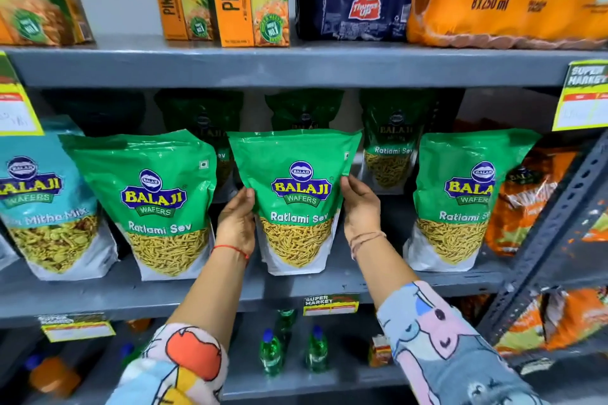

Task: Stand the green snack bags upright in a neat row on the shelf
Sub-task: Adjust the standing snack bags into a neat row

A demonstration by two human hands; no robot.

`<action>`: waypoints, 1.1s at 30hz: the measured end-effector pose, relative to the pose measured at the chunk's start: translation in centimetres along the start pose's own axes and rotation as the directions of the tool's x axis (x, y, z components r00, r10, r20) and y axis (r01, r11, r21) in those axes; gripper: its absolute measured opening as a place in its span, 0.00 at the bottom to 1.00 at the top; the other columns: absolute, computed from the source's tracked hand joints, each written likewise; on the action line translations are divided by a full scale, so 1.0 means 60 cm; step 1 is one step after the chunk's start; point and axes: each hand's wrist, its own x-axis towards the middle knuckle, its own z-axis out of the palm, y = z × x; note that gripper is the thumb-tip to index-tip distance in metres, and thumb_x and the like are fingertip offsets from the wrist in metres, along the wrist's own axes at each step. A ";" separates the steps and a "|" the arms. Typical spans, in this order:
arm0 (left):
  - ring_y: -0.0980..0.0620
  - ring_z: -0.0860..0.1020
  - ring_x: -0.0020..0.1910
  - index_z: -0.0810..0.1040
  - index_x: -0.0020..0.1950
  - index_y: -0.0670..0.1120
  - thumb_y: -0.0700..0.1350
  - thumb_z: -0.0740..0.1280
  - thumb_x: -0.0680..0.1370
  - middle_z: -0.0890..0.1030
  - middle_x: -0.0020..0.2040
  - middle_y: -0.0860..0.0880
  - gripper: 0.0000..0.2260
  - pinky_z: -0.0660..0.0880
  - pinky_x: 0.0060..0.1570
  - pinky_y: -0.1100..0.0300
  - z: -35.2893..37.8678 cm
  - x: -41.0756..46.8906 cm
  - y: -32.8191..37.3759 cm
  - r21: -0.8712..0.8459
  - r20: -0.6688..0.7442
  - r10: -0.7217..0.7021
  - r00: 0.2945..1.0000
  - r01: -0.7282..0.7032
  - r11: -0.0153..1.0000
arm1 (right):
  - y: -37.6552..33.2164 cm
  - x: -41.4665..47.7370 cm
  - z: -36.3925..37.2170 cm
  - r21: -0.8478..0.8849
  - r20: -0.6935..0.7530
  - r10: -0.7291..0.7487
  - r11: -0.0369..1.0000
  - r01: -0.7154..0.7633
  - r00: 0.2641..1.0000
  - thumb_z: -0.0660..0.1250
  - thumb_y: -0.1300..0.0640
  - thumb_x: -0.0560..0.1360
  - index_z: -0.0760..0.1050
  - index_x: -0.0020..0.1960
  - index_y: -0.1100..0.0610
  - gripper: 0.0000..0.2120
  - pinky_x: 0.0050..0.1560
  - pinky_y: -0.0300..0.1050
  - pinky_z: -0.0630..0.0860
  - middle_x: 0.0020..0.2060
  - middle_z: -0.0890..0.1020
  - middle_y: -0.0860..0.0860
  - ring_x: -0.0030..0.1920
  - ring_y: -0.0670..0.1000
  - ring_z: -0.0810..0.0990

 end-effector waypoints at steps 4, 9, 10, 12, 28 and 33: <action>0.66 0.78 0.24 0.78 0.35 0.49 0.33 0.58 0.77 0.80 0.21 0.60 0.17 0.74 0.34 0.69 0.013 0.008 -0.003 -0.012 -0.103 0.020 0.994 -0.022 1.000 | 0.000 0.004 0.016 0.067 -0.120 0.019 0.998 -0.011 0.993 0.64 0.67 0.73 0.77 0.37 0.57 0.09 0.35 0.36 0.77 0.23 0.83 0.42 0.27 0.39 0.79; 0.61 0.79 0.29 0.74 0.37 0.48 0.36 0.60 0.77 0.80 0.21 0.60 0.11 0.72 0.40 0.65 0.008 0.027 -0.004 -0.029 -0.183 0.033 0.982 -0.039 0.999 | 0.003 0.013 0.015 0.184 -0.155 0.076 0.982 -0.047 0.985 0.64 0.67 0.73 0.76 0.37 0.59 0.08 0.48 0.48 0.75 0.23 0.83 0.43 0.34 0.48 0.79; 0.60 0.79 0.30 0.74 0.37 0.48 0.36 0.61 0.77 0.80 0.21 0.60 0.11 0.72 0.43 0.63 0.008 0.030 -0.006 -0.011 -0.192 0.035 0.981 -0.038 0.999 | 0.002 0.011 0.015 0.184 -0.146 0.082 0.981 -0.054 0.986 0.64 0.67 0.73 0.76 0.37 0.59 0.08 0.49 0.49 0.75 0.23 0.83 0.44 0.35 0.50 0.79; 0.60 0.79 0.31 0.76 0.38 0.47 0.37 0.61 0.77 0.81 0.23 0.59 0.10 0.72 0.48 0.59 0.007 0.025 -0.005 0.007 -0.186 0.029 0.982 -0.028 1.000 | -0.005 0.005 0.018 0.174 -0.099 0.069 0.983 -0.051 0.993 0.63 0.67 0.73 0.76 0.38 0.59 0.08 0.46 0.47 0.76 0.24 0.84 0.44 0.32 0.47 0.81; 0.48 0.69 0.33 0.73 0.29 0.44 0.56 0.66 0.71 0.74 0.29 0.45 0.17 0.69 0.34 0.65 0.047 -0.188 -0.199 0.596 -0.120 0.155 0.981 -0.054 0.801 | -0.002 -0.155 -0.263 -0.547 -0.408 -0.298 0.836 0.031 0.863 0.63 0.59 0.75 0.77 0.45 0.52 0.05 0.52 0.51 0.73 0.44 0.79 0.60 0.46 0.50 0.81; 0.49 0.75 0.48 0.75 0.56 0.40 0.42 0.72 0.70 0.77 0.47 0.44 0.16 0.70 0.40 0.79 0.172 -0.163 -0.244 0.503 -0.019 0.021 1.000 -0.008 0.864 | -0.075 -0.085 -0.355 -0.521 -0.376 -0.241 0.853 0.011 0.895 0.55 0.65 0.78 0.60 0.69 0.63 0.20 0.60 0.42 0.63 0.69 0.64 0.62 0.66 0.58 0.67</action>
